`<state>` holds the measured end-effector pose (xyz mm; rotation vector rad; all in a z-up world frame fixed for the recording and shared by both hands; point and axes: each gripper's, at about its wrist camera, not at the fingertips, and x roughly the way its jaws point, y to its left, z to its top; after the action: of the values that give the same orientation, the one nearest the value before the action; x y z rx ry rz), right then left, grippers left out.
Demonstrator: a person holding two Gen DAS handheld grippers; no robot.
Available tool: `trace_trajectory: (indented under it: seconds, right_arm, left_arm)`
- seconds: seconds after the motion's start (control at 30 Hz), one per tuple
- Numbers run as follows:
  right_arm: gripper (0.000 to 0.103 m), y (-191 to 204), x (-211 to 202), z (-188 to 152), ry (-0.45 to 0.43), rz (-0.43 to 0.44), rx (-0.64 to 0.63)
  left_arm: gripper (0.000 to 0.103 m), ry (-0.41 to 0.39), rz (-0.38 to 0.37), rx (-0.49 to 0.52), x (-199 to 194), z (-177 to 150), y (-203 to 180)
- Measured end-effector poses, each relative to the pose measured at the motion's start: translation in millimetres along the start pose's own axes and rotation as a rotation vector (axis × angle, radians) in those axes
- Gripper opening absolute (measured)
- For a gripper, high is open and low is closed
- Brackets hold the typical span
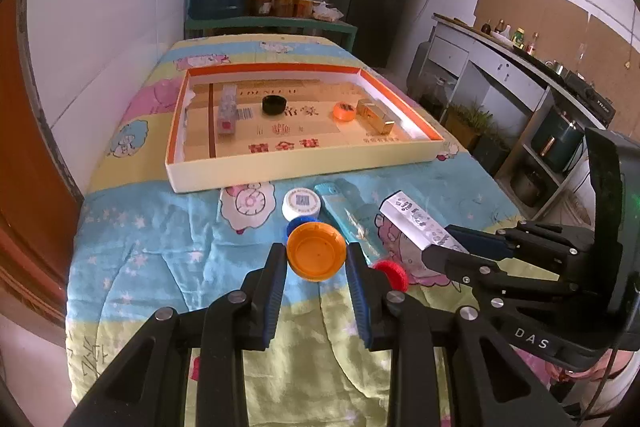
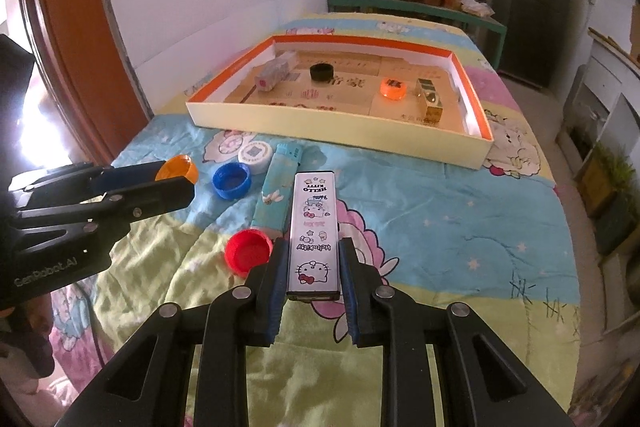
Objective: Organize rigid objects
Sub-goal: 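Grasp the orange cap with the left tool while the right tool grasps the white printed box, then carry the orange cap with the left tool while the right tool carries the white box over the cardboard box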
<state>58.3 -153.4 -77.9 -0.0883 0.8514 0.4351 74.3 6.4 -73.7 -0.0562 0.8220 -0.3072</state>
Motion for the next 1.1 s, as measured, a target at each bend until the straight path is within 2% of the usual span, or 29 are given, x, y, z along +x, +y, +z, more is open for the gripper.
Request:
trace_trajectory:
  seconds: [0.67, 1.1]
  right_arm:
    - [0.025, -8.9, -23.3, 37.5, -0.089, -0.035, -0.025]
    - [0.025, -18.3, -9.4, 68.3, -0.110, -0.023, -0.020]
  left_arm:
    - [0.031, -0.090, 0.004, 0.026, -11.2, 46.1, -2.3]
    - [0.031, -0.099, 0.009, 0.029, 11.7, 79.2, -2.3]
